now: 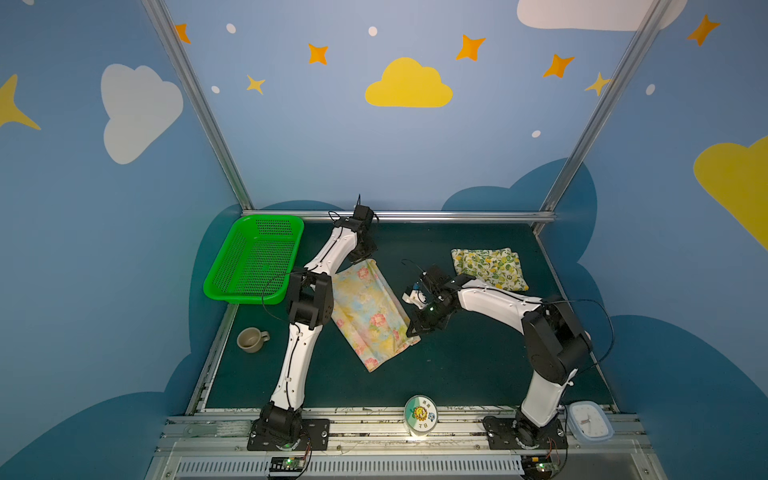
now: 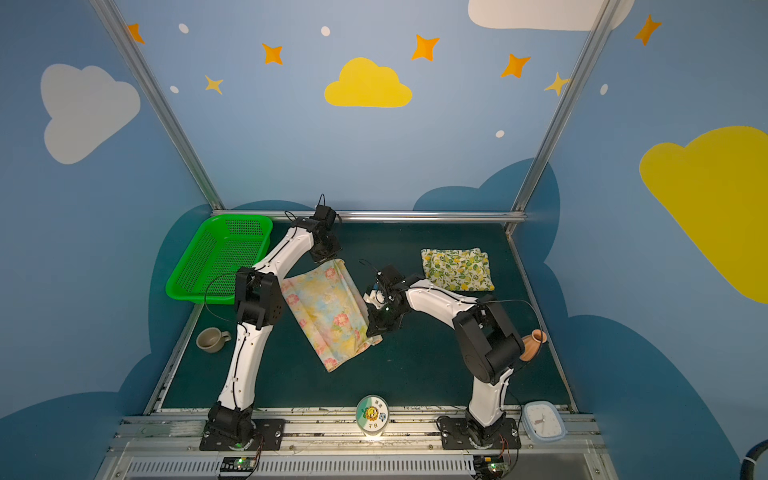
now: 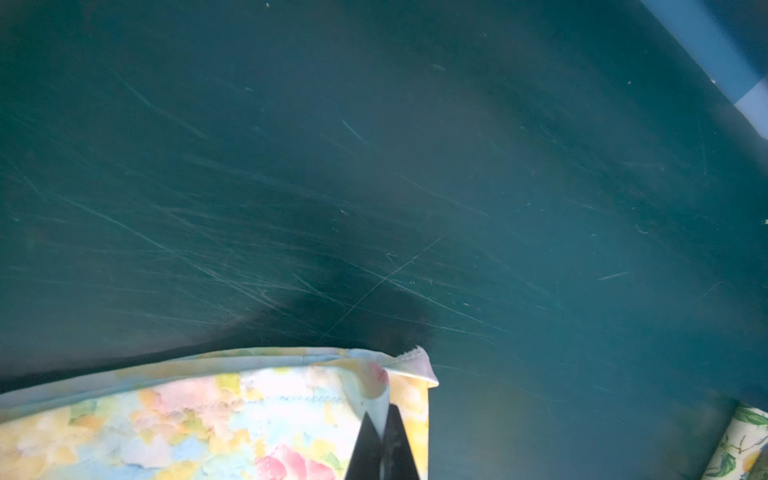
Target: Fold and stack the skirts
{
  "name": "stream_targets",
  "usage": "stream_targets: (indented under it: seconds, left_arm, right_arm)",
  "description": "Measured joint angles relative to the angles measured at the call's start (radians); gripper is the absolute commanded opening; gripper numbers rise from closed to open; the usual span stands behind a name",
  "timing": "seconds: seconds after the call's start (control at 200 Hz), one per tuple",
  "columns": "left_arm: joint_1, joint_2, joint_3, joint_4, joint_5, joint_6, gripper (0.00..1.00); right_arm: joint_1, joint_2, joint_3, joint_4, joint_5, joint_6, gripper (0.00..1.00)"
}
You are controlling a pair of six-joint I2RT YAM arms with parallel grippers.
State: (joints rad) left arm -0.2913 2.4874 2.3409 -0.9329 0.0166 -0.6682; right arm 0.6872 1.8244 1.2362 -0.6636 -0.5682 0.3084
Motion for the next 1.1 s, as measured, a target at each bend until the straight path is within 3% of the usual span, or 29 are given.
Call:
stream_targets:
  seconds: [1.101]
  left_arm:
    - [-0.014,0.034,0.066,0.009,0.027,-0.044,0.04]
  right_arm:
    - [-0.021,0.002,0.006,-0.025,0.029,-0.003,0.00]
